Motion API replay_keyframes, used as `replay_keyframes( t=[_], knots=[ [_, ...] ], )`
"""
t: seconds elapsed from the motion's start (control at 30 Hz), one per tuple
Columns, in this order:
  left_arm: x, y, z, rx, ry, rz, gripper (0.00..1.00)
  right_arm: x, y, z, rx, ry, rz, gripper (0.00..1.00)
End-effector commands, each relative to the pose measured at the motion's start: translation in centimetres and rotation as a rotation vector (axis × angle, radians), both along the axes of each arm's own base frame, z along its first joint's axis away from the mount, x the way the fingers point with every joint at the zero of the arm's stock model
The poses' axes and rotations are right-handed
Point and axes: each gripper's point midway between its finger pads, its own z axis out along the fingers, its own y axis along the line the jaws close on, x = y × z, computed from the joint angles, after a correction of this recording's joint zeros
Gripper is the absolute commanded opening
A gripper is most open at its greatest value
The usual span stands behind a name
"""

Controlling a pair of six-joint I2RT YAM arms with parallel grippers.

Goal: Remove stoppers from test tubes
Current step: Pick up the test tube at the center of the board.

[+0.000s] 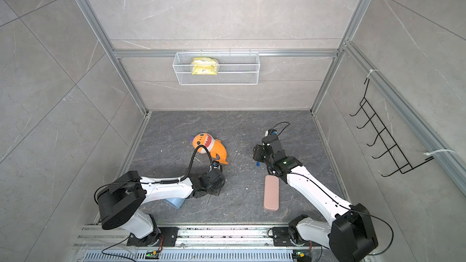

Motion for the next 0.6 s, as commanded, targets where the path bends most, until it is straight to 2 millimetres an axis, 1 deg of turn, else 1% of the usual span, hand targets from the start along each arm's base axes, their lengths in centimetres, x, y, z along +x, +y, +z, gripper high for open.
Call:
replay_keyframes(
  t=[0.0,0.07,0.17,0.33,0.57],
  knots=[
    [-0.8,1.0,-1.1,0.062,0.039,0.000,0.16,-0.3,0.1,-0.5,-0.017,0.009,0.012,0.54],
    [-0.6,1.0,-0.6,0.058,0.025,-0.006,0.15,-0.3,0.1,-0.2,-0.013,0.004,0.014,0.54],
    [-0.1,0.5,0.7,0.028,-0.012,-0.020,0.14,-0.3,0.2,0.5,-0.004,-0.009,0.017,0.54],
    [1.0,-1.0,3.9,-0.050,-0.108,-0.073,0.14,-0.4,0.3,1.6,0.011,-0.029,0.024,0.54],
    [2.6,-2.7,8.0,-0.106,-0.225,-0.149,0.13,-0.6,0.5,3.2,0.031,-0.058,0.035,0.54]
  ],
)
